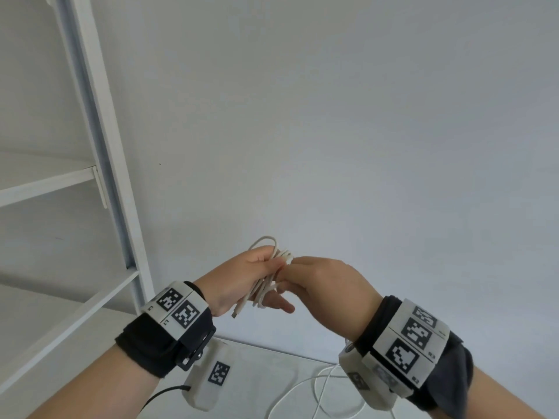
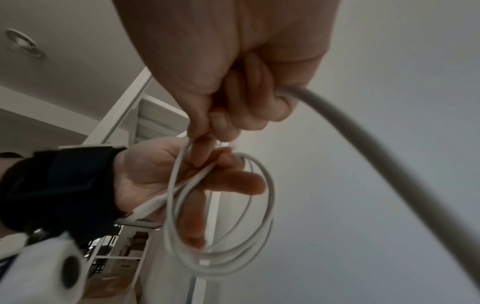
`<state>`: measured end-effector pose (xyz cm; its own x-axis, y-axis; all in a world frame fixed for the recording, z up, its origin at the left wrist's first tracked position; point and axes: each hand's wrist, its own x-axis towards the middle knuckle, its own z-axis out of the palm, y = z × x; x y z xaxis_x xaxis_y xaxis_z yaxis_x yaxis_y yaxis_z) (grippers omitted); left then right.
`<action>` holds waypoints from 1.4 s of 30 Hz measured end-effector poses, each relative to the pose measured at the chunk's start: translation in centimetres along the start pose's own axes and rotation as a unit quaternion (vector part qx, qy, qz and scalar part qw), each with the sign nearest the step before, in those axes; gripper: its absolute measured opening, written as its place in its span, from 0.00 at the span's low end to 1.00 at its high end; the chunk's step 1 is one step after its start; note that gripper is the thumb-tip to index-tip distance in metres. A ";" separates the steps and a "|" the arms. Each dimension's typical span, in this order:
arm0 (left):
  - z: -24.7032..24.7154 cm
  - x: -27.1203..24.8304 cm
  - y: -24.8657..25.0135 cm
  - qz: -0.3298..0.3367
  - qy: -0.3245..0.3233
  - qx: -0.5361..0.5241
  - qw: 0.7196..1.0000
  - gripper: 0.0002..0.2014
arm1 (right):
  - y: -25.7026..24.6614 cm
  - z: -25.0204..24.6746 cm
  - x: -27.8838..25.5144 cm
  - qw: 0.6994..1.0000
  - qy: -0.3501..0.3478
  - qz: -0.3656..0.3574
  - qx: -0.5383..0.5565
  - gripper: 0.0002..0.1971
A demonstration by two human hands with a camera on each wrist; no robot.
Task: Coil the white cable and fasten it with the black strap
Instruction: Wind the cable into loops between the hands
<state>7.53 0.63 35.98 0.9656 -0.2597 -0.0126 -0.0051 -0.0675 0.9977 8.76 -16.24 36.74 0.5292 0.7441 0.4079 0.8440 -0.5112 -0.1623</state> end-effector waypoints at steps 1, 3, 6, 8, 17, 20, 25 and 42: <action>0.1 -0.1 0.0 -0.002 -0.014 -0.002 1.000 0.11 | 0.3 -0.2 0.1 1.000 0.008 0.011 0.001 0.08; 0.1 -0.2 0.0 -0.001 -0.029 0.009 1.000 0.12 | 0.8 -0.5 0.3 0.999 0.013 0.038 -0.006 0.15; 0.0 -0.2 0.0 0.003 -0.037 0.018 0.999 0.13 | 1.3 -0.6 0.4 0.997 0.039 0.060 -0.020 0.14; 0.2 -0.2 0.0 0.004 -0.041 -0.007 0.999 0.13 | 1.6 -0.9 0.5 0.995 0.068 0.066 -0.006 0.11; 0.2 -0.7 0.0 -0.017 -0.059 -0.059 0.996 0.18 | 3.4 -2.1 1.2 0.982 0.111 0.113 0.099 0.21; -0.4 -1.0 0.3 -0.006 -0.091 -0.145 0.985 0.17 | 4.4 -1.5 1.3 0.967 0.134 0.130 0.174 0.20; -3.4 -0.6 1.1 0.030 -0.243 -0.392 0.887 0.16 | 7.0 -0.2 0.7 0.947 0.130 0.183 0.232 0.17; -7.4 -0.3 3.8 0.199 0.086 -0.449 0.867 0.17 | 8.5 5.0 -4.0 0.935 -0.010 0.249 0.253 0.12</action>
<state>9.14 7.60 40.25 0.9590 0.0619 0.2767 -0.2159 0.7920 0.5711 14.28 -21.36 29.22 0.8643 0.4792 0.1528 0.4240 -0.5305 -0.7341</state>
